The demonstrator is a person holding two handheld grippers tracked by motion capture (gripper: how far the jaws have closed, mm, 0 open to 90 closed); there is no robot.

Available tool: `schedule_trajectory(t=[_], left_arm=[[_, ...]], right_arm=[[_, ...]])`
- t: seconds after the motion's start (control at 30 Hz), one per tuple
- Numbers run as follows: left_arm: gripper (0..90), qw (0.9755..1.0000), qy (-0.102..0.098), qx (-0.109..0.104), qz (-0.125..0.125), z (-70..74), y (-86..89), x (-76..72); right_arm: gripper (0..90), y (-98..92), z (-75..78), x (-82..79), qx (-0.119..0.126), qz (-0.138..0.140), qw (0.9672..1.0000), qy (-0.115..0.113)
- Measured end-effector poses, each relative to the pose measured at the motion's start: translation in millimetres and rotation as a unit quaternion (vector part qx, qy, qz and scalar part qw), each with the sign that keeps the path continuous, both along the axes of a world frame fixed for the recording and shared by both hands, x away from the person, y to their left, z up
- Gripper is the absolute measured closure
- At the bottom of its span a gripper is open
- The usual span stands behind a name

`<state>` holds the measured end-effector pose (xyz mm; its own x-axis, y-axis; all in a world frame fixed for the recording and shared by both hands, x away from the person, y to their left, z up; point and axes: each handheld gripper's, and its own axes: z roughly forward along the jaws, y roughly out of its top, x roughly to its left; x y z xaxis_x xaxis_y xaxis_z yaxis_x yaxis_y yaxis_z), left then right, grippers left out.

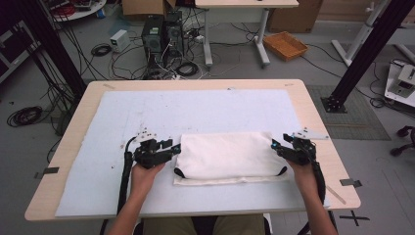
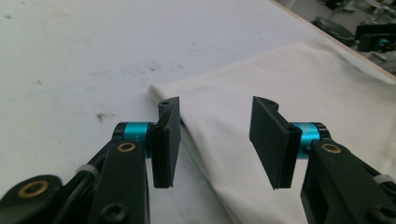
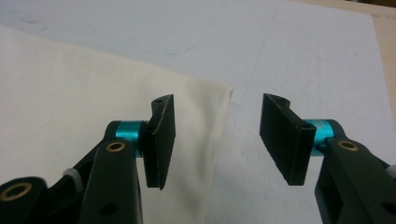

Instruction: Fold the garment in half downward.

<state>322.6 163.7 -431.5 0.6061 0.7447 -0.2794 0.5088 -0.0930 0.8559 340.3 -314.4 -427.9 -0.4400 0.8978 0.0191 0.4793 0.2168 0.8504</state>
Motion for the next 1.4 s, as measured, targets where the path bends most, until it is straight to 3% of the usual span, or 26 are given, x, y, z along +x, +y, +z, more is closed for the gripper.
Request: schedule_trajectory(t=[0.07, 0.17, 0.2, 0.23, 0.27, 0.37, 0.4, 0.47, 0.5, 0.57, 0.67, 0.77, 0.9, 1.07, 1.13, 1.17, 1.2, 1.3, 1.4], left_arm=[[52.0, 0.9998, 0.001, 0.014, -0.011, -2.1, -1.2, -10.1], [52.0, 0.9994, 0.013, 0.022, -0.023, -10.3, -1.9, -23.7], [52.0, 0.9994, 0.013, 0.022, -0.023, -10.3, -1.9, -23.7], [52.0, 0.9987, 0.029, 0.031, -0.027, -13.6, -3.4, -27.8], [52.1, 0.9987, 0.031, 0.030, -0.028, -13.9, -4.5, -29.2], [53.2, 0.9980, 0.035, 0.039, -0.036, -14.0, -9.7, -31.5], [53.2, 0.9972, 0.037, 0.050, -0.042, -15.0, -11.6, -31.2], [63.5, 0.9962, 0.042, 0.059, -0.048, -17.0, -13.7, -31.1], [71.4, 0.9961, 0.037, 0.060, -0.053, -17.1, -14.4, -31.8], [84.9, 0.9967, 0.016, 0.055, -0.057, -14.2, -14.7, -35.2], [85.3, 0.9964, -0.022, 0.056, -0.061, -4.3, -13.2, -41.3], [85.2, 0.9963, -0.040, 0.039, -0.065, 0.6, -10.2, -49.7], [85.2, 0.9959, -0.038, 0.036, -0.073, 0.7, -6.8, -58.2], [85.0, 0.9959, -0.009, 0.038, -0.081, -7.8, -1.9, -65.5], [84.1, 0.9964, -0.008, 0.039, -0.075, -9.4, -1.5, -65.2], [77.0, 0.9973, -0.006, 0.038, -0.063, -9.5, -1.2, -63.9], [63.5, 0.9980, -0.006, 0.037, -0.051, -9.3, 0.0, -62.5], [44.8, 0.9991, -0.019, 0.031, -0.021, -8.5, 4.6, -61.0], [36.2, 0.9992, -0.034, 0.022, 0.000, -6.4, 11.2, -60.1]], right_arm=[[47.4, -7.5, 0.8, -14.5, 0.013, 0.022, 0.9996, 0.011], [51.7, -14.7, -2.6, -37.5, 0.003, 0.043, 0.9988, 0.023], [51.7, -14.7, -2.6, -37.5, 0.003, 0.043, 0.9988, 0.023], [53.5, -15.8, -4.8, -41.7, -0.001, 0.047, 0.9985, 0.027], [57.4, -15.7, -10.5, -51.1, -0.013, 0.069, 0.9966, 0.044], [60.1, -12.5, -11.5, -52.4, -0.014, 0.081, 0.9953, 0.052], [64.7, -9.6, -11.7, -52.7, -0.018, 0.085, 0.9945, 0.059], [77.7, -5.0, -13.2, -52.1, -0.029, 0.099, 0.9923, 0.068], [83.4, -3.6, -13.7, -52.3, -0.036, 0.105, 0.9913, 0.071], [85.6, -3.3, -12.8, -53.2, -0.042, 0.110, 0.9910, 0.063], [85.9, -6.2, -4.9, -58.3, -0.033, 0.108, 0.9928, 0.038], [85.9, -8.7, 0.8, -62.2, -0.025, 0.107, 0.9936, 0.027], [85.9, -11.9, 5.7, -73.1, -0.022, 0.108, 0.9936, 0.025], [85.7, -17.1, -0.8, -78.0, -0.041, 0.099, 0.9928, 0.054], [78.7, -17.7, -4.8, -76.9, -0.043, 0.097, 0.9923, 0.064], [70.5, -17.8, -6.3, -75.9, -0.041, 0.090, 0.9932, 0.060], [65.3, -18.6, -6.7, -75.2, -0.037, 0.084, 0.9941, 0.057], [42.3, -22.6, -5.7, -74.5, -0.024, 0.062, 0.9974, 0.027], [31.2, -27.0, -4.1, -75.5, -0.021, 0.039, 0.9990, -0.006]])
